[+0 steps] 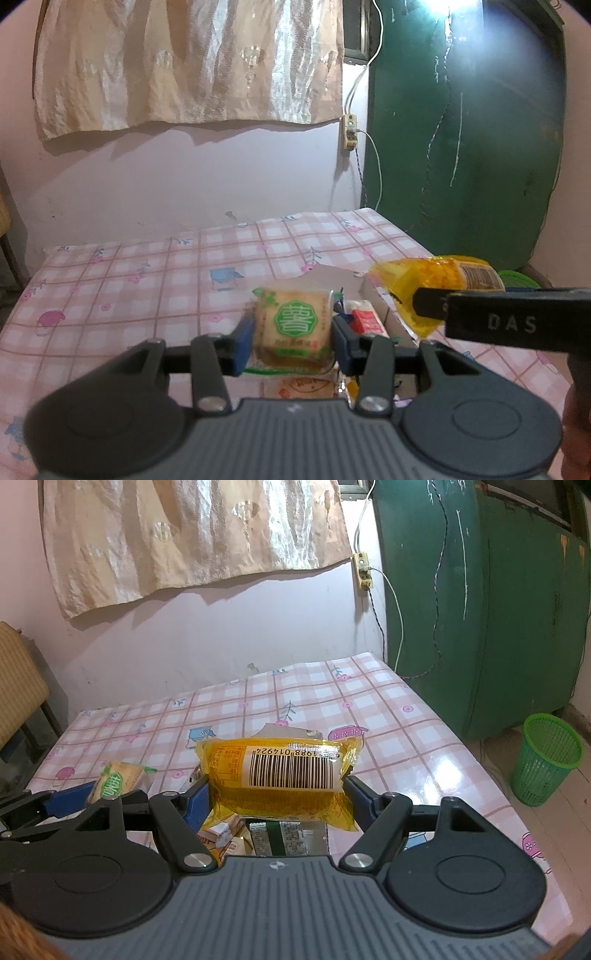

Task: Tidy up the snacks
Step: 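Carry the square cake and yellow pack toward the white box, then lower both snacks into the white box and open both tools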

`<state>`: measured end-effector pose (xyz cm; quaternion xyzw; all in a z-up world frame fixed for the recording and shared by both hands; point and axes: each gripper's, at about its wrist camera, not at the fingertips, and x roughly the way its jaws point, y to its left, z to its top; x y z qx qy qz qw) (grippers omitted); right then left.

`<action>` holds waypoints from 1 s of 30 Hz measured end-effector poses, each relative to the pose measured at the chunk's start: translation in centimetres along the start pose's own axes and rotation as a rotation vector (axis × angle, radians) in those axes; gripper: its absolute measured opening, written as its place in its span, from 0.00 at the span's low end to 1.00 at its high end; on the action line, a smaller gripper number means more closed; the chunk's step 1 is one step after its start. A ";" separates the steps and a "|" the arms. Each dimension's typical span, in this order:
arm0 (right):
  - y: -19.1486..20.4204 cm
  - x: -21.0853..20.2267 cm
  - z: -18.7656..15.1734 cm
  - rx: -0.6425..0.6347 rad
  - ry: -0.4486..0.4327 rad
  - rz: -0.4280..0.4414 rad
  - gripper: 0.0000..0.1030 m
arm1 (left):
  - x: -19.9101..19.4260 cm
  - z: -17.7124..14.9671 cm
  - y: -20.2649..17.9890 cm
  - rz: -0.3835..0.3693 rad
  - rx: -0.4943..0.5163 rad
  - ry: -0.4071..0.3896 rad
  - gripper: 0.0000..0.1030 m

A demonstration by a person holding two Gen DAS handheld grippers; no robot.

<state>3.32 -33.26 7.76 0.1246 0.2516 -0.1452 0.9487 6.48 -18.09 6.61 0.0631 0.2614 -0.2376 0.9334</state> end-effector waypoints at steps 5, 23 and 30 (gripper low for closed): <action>0.1 0.4 0.0 0.003 0.005 -0.002 0.91 | 0.0 -0.2 -0.6 -0.018 0.005 0.006 0.42; 0.5 3.4 0.8 0.003 0.014 0.038 0.99 | 0.8 -1.0 -1.1 -0.041 0.009 0.037 0.42; -0.3 2.4 1.2 0.015 -0.066 0.048 1.00 | 1.4 -1.4 -1.2 -0.051 0.000 0.053 0.42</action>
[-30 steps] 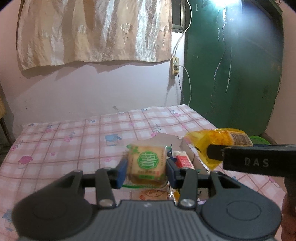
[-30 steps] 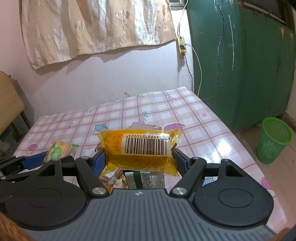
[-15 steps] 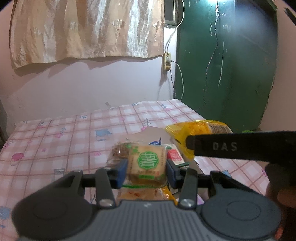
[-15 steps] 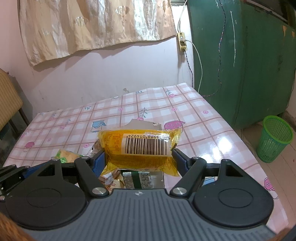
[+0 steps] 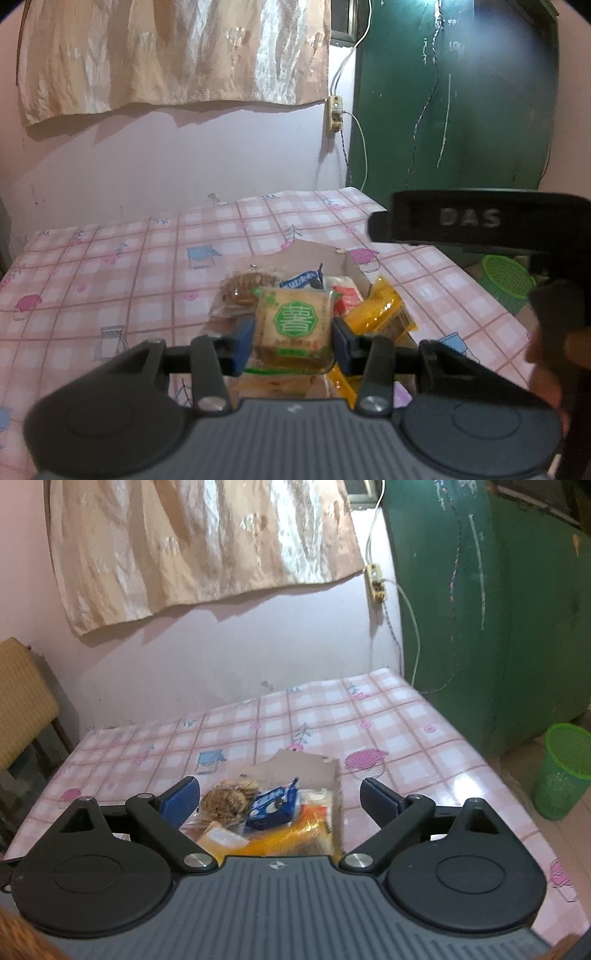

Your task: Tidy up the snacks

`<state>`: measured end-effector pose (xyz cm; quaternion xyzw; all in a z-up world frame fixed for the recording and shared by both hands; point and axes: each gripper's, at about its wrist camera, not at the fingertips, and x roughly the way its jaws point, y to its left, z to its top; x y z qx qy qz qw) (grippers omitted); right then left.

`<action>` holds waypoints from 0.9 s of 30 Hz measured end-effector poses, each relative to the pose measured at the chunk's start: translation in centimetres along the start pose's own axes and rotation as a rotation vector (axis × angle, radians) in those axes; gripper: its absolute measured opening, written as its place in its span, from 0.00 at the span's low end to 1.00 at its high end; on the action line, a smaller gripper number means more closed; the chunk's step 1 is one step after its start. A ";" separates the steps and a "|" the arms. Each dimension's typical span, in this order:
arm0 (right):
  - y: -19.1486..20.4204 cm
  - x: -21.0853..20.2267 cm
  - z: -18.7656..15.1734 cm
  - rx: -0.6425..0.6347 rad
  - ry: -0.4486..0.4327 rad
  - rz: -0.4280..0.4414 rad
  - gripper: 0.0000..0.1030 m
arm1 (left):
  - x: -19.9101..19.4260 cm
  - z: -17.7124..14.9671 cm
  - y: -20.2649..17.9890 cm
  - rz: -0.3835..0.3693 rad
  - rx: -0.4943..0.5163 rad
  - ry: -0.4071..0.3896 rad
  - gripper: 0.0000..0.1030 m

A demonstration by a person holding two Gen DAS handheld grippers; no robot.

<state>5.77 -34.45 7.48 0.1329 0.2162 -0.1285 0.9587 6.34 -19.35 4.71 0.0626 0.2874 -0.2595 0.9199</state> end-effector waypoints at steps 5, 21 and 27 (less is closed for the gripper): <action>-1.0 -2.4 -0.4 -0.001 -0.018 -0.047 1.00 | 0.2 -0.2 -0.9 -0.036 -0.003 0.011 0.43; -1.2 -9.2 -3.9 -0.061 -0.005 -0.143 1.00 | -4.9 -0.9 -0.4 0.146 -0.029 -0.012 0.99; -1.1 -12.2 -6.3 -0.073 0.031 -0.126 1.00 | -8.0 -2.9 0.3 0.221 -0.070 0.009 0.99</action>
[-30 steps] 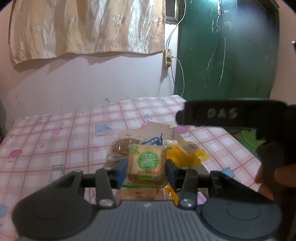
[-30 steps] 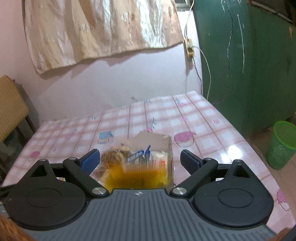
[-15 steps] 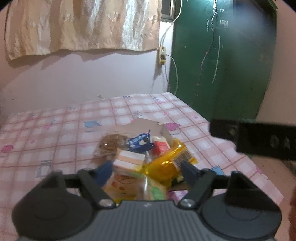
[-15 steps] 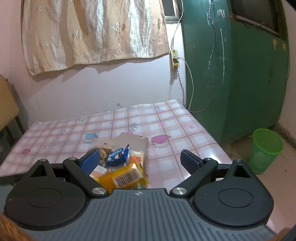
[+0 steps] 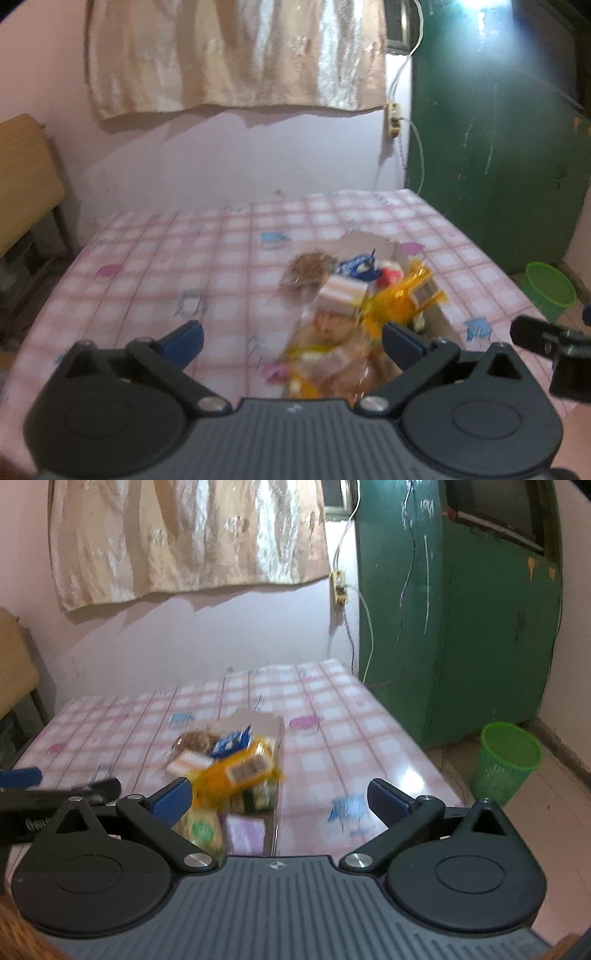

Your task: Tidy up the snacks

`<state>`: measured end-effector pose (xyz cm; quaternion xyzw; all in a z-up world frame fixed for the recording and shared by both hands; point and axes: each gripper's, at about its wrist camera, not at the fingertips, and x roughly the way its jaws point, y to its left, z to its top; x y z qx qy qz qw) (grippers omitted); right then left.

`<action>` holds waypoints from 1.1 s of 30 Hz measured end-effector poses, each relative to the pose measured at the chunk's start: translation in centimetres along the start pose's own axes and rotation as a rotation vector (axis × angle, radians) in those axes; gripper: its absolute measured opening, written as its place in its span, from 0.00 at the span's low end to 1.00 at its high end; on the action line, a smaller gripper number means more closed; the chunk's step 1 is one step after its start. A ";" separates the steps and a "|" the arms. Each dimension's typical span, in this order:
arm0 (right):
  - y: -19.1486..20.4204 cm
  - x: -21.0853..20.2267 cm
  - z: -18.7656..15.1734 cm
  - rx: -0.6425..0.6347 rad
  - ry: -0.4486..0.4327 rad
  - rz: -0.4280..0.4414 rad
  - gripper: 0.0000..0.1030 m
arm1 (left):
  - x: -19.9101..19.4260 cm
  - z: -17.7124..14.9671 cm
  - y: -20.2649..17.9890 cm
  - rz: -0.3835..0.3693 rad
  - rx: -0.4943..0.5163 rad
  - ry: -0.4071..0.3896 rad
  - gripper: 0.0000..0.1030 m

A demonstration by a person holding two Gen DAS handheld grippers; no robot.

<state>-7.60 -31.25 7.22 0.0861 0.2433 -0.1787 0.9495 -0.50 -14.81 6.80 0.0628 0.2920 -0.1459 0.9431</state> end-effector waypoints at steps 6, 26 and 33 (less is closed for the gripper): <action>0.1 -1.2 -4.1 -0.008 0.075 -0.004 1.00 | -1.0 -2.8 0.2 0.033 0.004 0.045 0.99; 1.9 -0.4 -7.3 -0.061 0.162 0.045 1.00 | -0.8 -4.7 0.6 0.075 -0.010 0.102 0.99; 2.2 0.0 -7.4 -0.075 0.174 0.059 1.00 | -0.7 -4.7 0.6 0.073 -0.008 0.105 0.99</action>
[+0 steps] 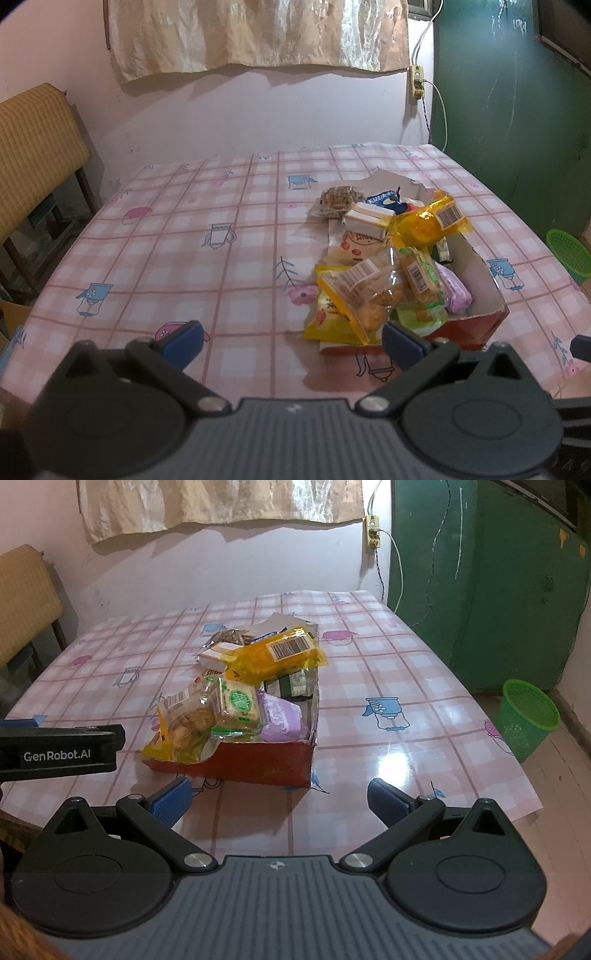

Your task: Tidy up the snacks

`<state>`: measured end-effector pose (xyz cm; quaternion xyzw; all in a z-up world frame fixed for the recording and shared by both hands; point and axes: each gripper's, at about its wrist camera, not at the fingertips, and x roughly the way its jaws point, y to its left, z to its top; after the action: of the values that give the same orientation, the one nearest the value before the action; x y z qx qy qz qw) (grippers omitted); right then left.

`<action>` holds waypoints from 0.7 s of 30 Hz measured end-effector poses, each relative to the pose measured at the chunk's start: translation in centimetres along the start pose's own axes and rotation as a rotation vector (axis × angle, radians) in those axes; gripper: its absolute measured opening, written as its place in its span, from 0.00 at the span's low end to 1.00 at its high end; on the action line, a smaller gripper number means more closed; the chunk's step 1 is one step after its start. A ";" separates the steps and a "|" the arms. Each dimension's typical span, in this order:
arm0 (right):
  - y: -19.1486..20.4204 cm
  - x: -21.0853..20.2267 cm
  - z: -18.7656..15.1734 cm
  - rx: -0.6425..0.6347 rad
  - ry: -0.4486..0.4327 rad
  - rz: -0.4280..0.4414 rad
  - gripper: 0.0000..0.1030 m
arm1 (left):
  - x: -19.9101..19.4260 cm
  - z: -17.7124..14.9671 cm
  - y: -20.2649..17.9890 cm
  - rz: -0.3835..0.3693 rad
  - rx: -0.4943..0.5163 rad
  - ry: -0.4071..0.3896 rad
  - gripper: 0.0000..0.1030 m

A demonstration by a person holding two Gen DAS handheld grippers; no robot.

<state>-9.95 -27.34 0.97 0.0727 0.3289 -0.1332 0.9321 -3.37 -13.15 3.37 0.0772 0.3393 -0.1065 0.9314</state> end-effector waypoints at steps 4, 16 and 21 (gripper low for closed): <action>0.0 0.2 0.1 -0.005 0.002 0.006 1.00 | 0.1 0.0 0.1 -0.001 0.000 0.003 0.99; -0.3 0.4 0.2 -0.022 0.012 0.021 1.00 | 0.4 0.0 -0.1 -0.005 0.005 0.012 0.99; -0.4 0.4 0.2 -0.025 0.014 0.022 1.00 | 0.4 0.0 -0.2 -0.010 0.008 0.014 0.99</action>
<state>-9.65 -27.86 0.85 0.0657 0.3361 -0.1184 0.9320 -3.10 -13.41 3.05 0.0798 0.3459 -0.1120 0.9281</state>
